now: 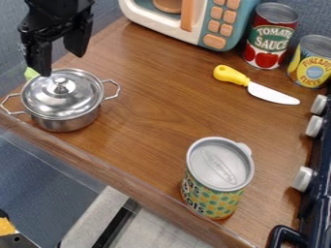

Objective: Moved the thing above the silver pot

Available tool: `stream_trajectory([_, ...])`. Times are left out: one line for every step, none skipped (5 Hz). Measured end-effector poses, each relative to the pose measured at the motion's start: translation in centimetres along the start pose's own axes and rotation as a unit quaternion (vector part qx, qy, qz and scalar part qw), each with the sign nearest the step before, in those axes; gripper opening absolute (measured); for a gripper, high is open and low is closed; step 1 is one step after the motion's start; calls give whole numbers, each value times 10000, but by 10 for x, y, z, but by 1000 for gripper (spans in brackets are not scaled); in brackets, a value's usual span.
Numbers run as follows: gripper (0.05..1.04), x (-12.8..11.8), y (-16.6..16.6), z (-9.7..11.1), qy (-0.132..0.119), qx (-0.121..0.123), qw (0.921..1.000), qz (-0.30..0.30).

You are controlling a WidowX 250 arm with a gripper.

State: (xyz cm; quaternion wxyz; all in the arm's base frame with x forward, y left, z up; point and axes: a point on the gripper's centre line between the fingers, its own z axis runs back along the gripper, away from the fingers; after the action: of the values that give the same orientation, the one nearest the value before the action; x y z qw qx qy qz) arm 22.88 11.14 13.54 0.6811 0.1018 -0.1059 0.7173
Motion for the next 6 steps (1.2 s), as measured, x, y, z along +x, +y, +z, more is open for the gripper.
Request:
stream_trajectory([1000, -3, 2, -5, 40, 106, 9999, -34])
stream_trajectory([1000, -19, 2, 6, 64, -71, 9992, -390])
stream_trajectory([1000, -34, 8, 22, 61, -340, 9974, -629])
stream_trajectory([1000, -66, 12, 40, 104, -642, 9866, -1498])
stream_trajectory([999, -98, 24, 64, 169, -1115, 9628, -2457])
stream_trajectory([1000, -137, 34, 74, 295, -1283, 9326, -3362])
